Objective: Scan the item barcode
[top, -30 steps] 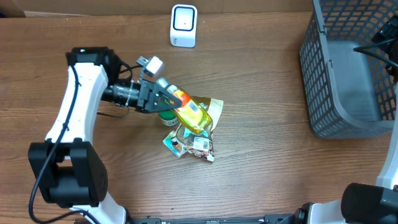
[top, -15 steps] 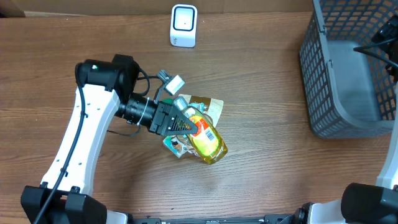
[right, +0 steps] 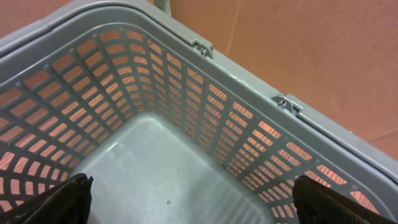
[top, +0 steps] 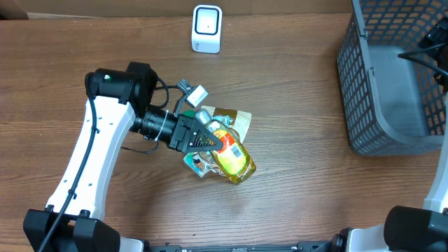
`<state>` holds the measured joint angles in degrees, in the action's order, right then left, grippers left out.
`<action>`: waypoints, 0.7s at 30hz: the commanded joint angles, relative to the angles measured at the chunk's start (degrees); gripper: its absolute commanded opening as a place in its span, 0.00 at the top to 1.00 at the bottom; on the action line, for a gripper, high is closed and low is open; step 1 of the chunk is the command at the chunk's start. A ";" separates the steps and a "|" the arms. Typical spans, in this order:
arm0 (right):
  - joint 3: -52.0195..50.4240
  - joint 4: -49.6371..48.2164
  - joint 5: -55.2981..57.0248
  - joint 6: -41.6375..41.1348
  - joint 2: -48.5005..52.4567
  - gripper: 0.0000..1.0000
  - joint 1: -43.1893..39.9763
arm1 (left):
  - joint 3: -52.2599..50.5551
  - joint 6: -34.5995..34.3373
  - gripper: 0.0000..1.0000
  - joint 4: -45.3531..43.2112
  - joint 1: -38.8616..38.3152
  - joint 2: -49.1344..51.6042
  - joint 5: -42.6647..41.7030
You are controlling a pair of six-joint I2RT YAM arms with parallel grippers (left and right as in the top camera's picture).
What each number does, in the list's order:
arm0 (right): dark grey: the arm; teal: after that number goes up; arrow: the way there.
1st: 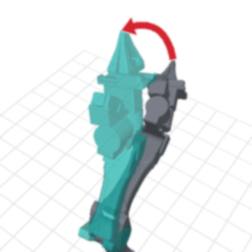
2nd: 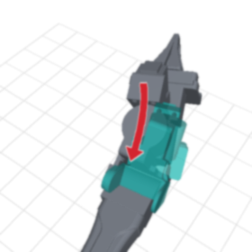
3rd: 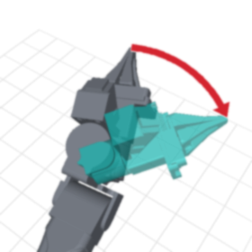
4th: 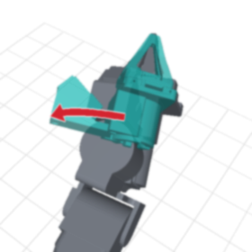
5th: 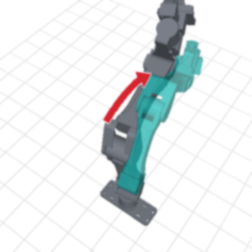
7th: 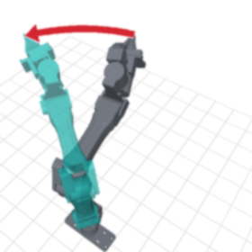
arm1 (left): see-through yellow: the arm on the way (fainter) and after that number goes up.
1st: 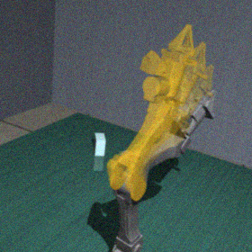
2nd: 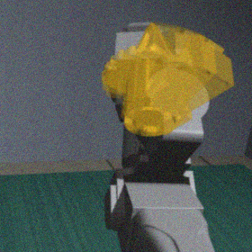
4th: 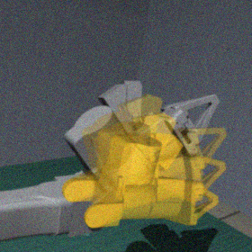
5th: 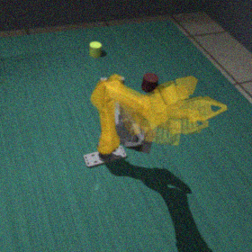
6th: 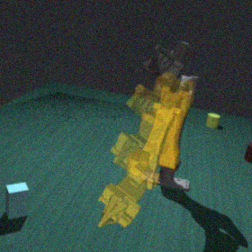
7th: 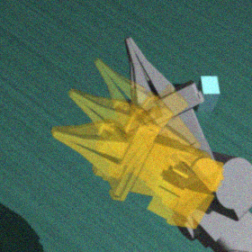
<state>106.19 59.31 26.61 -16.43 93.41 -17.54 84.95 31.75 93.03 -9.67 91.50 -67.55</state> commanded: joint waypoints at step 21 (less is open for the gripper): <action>0.28 -0.22 0.79 0.22 -0.07 0.00 0.00 | 8.74 -34.82 0.96 -34.12 0.15 -0.72 26.53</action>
<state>106.19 59.33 26.61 -16.45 93.41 -17.54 86.91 2.79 59.55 -9.67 91.64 -46.98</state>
